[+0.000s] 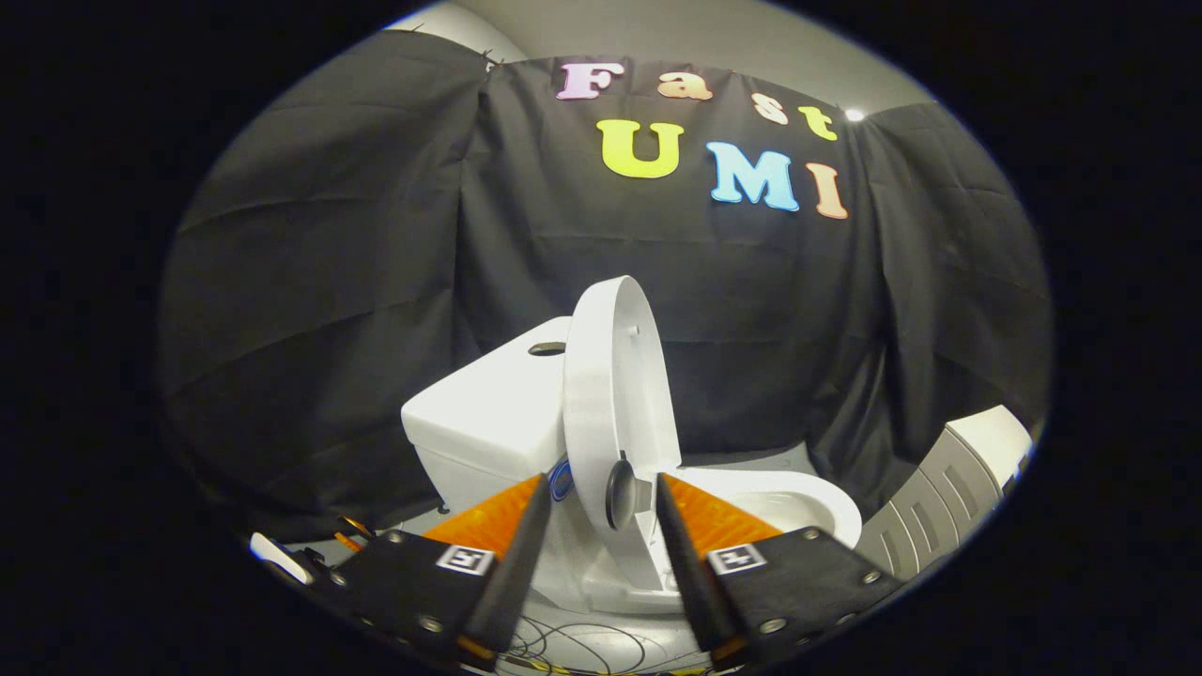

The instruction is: Open the toilet lid.

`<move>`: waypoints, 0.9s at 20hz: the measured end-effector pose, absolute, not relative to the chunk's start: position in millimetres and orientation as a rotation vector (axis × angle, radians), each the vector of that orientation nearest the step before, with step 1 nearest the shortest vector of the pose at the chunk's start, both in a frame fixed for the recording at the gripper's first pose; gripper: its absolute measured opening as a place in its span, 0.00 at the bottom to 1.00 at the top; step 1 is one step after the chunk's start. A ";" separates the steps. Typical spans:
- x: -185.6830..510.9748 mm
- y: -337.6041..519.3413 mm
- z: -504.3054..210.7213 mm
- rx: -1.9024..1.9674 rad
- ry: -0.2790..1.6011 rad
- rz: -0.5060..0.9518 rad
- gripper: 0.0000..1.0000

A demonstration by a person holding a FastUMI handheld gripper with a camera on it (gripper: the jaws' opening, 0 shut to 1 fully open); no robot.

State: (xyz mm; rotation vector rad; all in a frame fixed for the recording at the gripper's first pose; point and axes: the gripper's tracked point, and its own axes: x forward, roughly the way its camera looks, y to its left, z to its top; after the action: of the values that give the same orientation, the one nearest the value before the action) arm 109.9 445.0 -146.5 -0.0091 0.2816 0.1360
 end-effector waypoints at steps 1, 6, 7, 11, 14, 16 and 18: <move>105.2 444.5 -142.2 0.033 0.279 0.149 0.90; 85.4 418.3 -109.0 0.142 0.209 0.190 0.94; 82.6 410.6 -99.3 0.141 0.185 0.198 0.94; 83.0 368.8 -63.6 0.084 0.095 0.206 0.94; 85.4 323.6 -37.8 0.010 0.041 0.192 0.94; 88.3 283.8 -18.1 -0.039 -0.003 0.160 0.94; 88.4 244.8 -1.5 -0.042 -0.048 0.125 0.95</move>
State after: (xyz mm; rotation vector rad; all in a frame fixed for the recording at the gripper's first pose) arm 88.4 244.8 -1.5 -0.0416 -0.0478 0.1251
